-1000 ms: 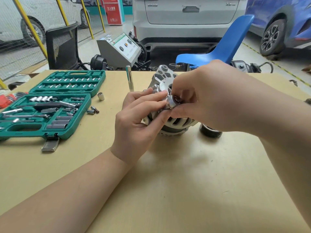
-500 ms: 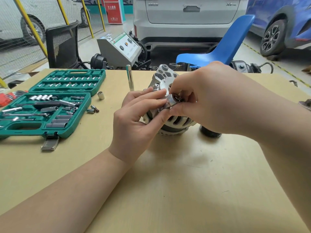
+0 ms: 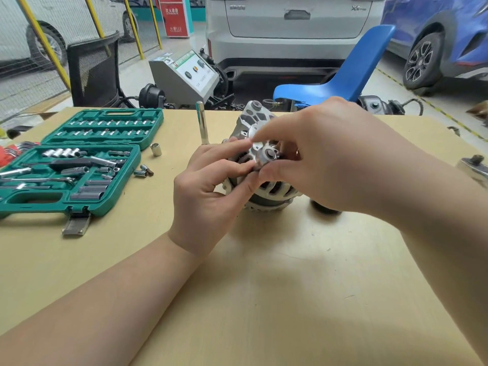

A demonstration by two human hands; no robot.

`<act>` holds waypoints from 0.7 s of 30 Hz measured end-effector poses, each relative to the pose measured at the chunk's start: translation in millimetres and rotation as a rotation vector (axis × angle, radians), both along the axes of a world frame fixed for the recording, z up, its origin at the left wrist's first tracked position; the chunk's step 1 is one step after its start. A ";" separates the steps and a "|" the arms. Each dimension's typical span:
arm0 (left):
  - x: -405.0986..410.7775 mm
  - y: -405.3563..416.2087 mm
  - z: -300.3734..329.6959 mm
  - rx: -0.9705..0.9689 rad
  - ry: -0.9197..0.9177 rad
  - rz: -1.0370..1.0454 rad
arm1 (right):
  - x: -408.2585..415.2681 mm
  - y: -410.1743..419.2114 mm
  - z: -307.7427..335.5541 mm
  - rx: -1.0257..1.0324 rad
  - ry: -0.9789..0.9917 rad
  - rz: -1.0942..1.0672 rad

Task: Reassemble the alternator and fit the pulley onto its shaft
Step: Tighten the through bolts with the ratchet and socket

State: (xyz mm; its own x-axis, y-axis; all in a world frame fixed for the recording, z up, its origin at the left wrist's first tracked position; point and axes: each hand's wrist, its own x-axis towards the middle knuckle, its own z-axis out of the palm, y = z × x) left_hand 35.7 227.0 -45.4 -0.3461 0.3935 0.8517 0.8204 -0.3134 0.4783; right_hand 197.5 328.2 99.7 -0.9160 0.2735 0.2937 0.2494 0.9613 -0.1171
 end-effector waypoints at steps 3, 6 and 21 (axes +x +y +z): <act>0.1 0.4 1.2 -0.005 0.020 0.022 | 1.0 -1.7 -5.5 -0.054 0.068 0.002; 2.1 0.3 2.9 -0.006 0.022 0.033 | 1.1 -4.2 -12.0 -0.123 0.089 -0.027; 2.0 0.7 6.7 -0.024 0.016 0.008 | 7.8 13.4 -12.1 -0.202 0.026 0.089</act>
State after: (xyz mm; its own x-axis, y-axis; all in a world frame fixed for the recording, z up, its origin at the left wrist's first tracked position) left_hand 37.7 227.7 -38.8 -0.3354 0.4112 0.8476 0.8304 -0.2958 0.4721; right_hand 205.3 341.5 87.6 -0.9318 0.2479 0.2651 0.1594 0.9358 -0.3145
